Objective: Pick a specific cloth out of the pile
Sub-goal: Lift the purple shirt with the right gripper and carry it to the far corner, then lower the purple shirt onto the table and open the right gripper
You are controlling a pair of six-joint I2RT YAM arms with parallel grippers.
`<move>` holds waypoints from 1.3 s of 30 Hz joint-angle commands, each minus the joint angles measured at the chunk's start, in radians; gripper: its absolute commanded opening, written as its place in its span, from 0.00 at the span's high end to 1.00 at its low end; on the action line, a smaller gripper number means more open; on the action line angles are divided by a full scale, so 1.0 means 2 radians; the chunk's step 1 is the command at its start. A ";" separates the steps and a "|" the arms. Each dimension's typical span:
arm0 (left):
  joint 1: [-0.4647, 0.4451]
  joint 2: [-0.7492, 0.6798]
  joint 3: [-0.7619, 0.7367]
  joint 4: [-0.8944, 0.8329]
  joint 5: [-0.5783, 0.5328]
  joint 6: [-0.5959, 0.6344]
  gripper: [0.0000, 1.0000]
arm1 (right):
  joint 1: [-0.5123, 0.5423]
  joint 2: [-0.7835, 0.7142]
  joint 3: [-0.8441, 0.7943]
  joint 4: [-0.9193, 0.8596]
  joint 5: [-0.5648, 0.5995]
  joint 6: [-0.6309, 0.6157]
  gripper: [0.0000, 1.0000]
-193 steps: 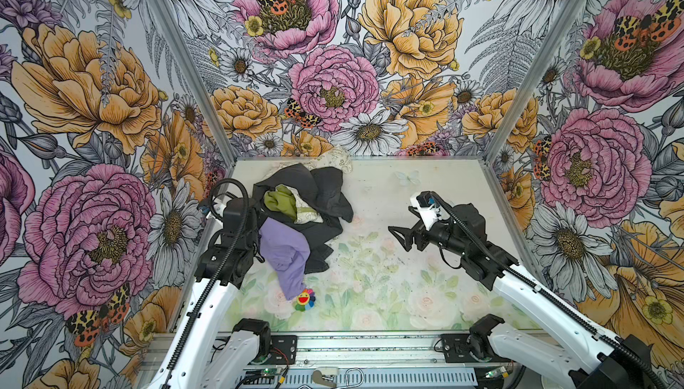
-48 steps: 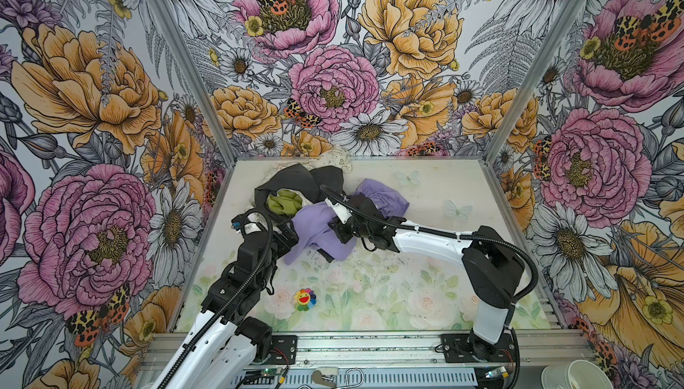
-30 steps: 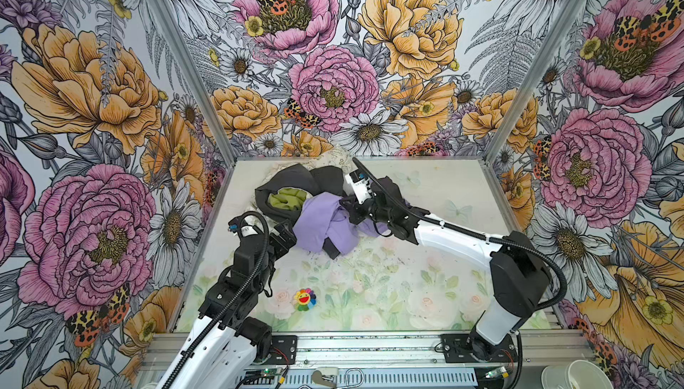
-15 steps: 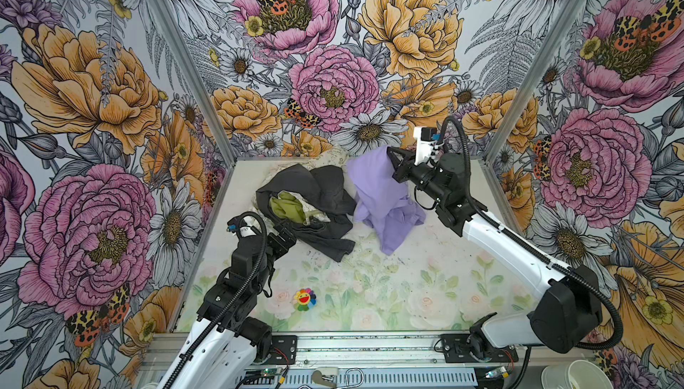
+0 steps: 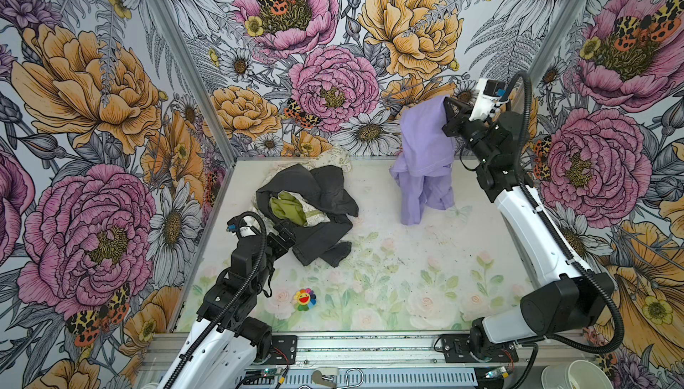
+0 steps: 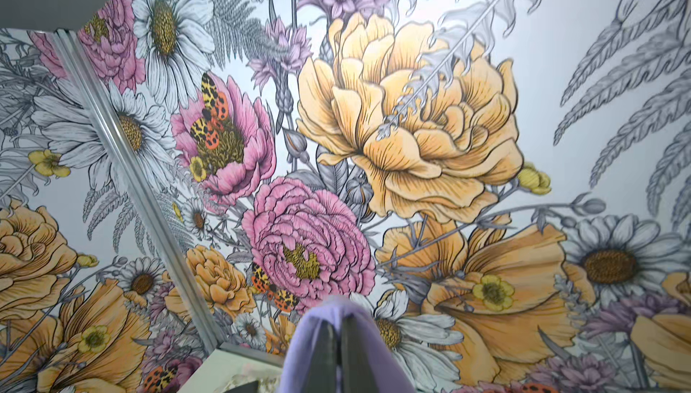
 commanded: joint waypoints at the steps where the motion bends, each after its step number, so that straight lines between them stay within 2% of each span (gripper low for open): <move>1: 0.005 -0.003 0.003 0.008 0.012 0.008 0.01 | -0.026 0.041 0.087 -0.032 -0.035 0.011 1.00; 4: 0.005 -0.004 0.004 0.008 0.016 0.007 0.01 | -0.044 0.068 0.134 -0.056 -0.052 0.015 1.00; 7: 0.005 -0.010 0.002 0.007 0.017 0.006 0.01 | -0.058 0.067 0.110 -0.059 -0.059 0.013 1.00; 10: 0.006 -0.015 -0.002 0.008 0.017 0.002 0.01 | -0.073 0.050 0.044 -0.059 -0.050 0.000 1.00; 14: 0.006 -0.016 -0.002 0.007 0.021 0.003 0.01 | -0.096 0.016 -0.066 -0.059 -0.009 -0.010 1.00; 22: 0.007 -0.005 -0.001 0.010 0.023 0.004 0.01 | -0.129 -0.079 -0.282 -0.060 0.051 -0.016 1.00; 32: 0.008 0.013 0.002 0.020 0.023 0.004 0.01 | -0.130 -0.189 -0.441 -0.087 0.113 -0.013 0.98; 37: 0.010 0.025 0.003 0.027 0.023 0.007 0.01 | -0.129 -0.286 -0.524 -0.084 0.135 0.015 0.90; 39: 0.010 0.029 0.003 0.032 0.024 0.007 0.01 | -0.129 -0.335 -0.552 -0.085 0.139 0.024 0.83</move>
